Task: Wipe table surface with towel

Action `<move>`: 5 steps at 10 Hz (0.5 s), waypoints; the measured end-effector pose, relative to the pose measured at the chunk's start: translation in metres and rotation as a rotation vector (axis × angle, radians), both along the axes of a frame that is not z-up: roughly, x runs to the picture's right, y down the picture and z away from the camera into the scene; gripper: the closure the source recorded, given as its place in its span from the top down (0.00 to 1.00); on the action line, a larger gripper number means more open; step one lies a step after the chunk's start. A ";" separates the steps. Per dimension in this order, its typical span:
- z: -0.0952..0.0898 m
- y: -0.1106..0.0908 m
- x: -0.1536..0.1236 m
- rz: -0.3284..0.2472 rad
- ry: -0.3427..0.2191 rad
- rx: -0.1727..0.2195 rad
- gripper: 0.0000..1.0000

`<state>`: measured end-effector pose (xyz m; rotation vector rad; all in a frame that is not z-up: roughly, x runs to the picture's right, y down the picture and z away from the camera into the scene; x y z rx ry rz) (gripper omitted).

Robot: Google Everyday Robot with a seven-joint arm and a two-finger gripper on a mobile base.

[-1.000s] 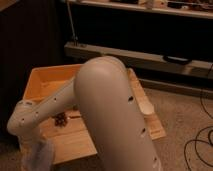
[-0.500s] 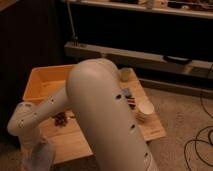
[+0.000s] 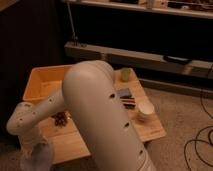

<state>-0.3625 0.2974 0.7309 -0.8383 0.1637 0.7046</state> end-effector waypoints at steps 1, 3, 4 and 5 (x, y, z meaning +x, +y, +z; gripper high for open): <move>0.002 0.001 0.002 0.000 0.020 0.000 0.41; 0.008 0.005 0.008 -0.002 0.107 0.016 0.19; 0.009 0.005 0.010 0.006 0.132 0.019 0.10; 0.011 0.004 0.014 0.009 0.152 0.021 0.03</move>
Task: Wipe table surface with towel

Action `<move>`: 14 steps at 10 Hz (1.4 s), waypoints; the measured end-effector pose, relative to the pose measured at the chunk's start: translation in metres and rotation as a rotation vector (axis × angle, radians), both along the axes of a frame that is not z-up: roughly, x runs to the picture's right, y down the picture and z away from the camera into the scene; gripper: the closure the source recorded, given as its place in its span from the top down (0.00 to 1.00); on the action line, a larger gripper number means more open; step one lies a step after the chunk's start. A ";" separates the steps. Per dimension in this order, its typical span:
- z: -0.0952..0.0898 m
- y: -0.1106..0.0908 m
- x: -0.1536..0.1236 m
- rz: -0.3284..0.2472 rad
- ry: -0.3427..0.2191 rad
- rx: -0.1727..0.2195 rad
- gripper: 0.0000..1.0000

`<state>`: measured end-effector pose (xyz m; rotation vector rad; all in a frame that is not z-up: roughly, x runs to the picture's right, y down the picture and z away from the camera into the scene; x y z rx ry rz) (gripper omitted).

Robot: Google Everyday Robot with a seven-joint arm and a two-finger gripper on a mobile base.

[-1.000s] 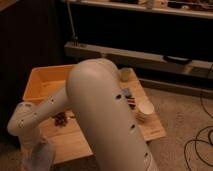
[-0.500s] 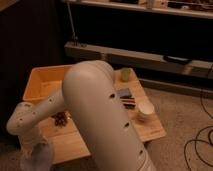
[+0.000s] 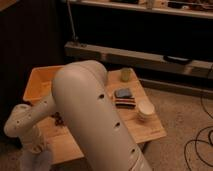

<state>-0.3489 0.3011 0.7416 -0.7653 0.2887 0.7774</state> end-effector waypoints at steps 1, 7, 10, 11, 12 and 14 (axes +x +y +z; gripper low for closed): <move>0.000 -0.002 0.003 0.005 0.017 0.003 0.00; -0.009 -0.047 0.050 0.129 0.067 -0.022 0.00; -0.011 -0.075 0.106 0.210 0.126 -0.025 0.00; -0.012 -0.074 0.121 0.213 0.143 -0.028 0.00; -0.013 -0.069 0.134 0.203 0.165 -0.035 0.00; -0.021 -0.056 0.137 0.168 0.165 -0.047 0.00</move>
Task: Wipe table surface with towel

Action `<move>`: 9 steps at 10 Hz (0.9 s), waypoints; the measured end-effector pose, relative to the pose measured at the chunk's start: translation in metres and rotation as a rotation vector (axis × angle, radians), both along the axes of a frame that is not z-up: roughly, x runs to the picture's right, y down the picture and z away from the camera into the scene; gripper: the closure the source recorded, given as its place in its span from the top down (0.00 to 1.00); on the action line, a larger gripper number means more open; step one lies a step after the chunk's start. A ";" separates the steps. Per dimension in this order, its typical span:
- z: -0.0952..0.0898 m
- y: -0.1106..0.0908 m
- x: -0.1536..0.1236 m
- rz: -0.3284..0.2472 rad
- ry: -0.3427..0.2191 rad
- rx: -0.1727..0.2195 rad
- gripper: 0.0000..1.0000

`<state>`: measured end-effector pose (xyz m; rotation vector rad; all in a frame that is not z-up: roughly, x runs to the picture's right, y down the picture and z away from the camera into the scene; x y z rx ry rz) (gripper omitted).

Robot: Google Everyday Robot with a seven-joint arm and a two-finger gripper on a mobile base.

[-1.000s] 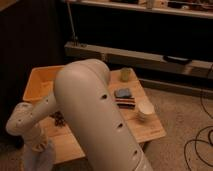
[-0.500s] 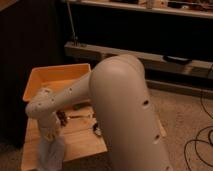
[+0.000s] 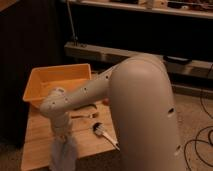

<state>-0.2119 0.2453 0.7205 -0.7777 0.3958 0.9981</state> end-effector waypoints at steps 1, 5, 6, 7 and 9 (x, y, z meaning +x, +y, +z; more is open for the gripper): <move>-0.008 0.007 -0.009 -0.022 -0.019 -0.003 0.00; -0.035 0.020 -0.081 -0.119 -0.151 -0.009 0.00; -0.034 0.020 -0.100 -0.140 -0.176 -0.012 0.00; -0.031 0.019 -0.116 -0.149 -0.195 -0.016 0.00; -0.015 0.012 -0.138 -0.143 -0.209 -0.030 0.00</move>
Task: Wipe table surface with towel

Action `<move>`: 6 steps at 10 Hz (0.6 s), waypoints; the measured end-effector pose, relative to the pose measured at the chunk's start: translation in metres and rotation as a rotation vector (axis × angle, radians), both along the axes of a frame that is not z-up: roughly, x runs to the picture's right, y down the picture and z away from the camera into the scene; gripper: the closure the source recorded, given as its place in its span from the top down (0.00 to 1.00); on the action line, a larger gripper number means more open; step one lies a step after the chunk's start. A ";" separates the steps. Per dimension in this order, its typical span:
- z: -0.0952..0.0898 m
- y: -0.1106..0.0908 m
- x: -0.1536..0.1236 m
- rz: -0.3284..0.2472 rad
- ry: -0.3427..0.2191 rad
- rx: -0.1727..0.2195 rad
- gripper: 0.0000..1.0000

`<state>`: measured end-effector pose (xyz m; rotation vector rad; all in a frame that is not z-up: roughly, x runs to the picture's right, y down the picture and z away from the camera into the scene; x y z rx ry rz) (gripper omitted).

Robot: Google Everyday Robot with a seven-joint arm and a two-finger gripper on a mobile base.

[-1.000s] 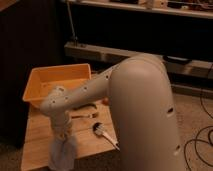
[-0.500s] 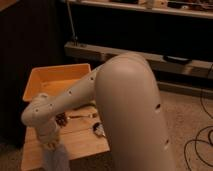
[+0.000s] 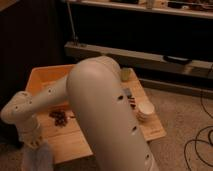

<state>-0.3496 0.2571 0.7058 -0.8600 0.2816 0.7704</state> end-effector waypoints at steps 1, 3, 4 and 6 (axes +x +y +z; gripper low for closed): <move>0.010 -0.006 -0.002 0.012 0.006 -0.005 0.00; 0.030 -0.025 0.011 0.050 0.041 -0.007 0.00; 0.039 -0.035 0.021 0.075 0.063 -0.005 0.00; 0.055 -0.049 0.052 0.116 0.136 0.007 0.00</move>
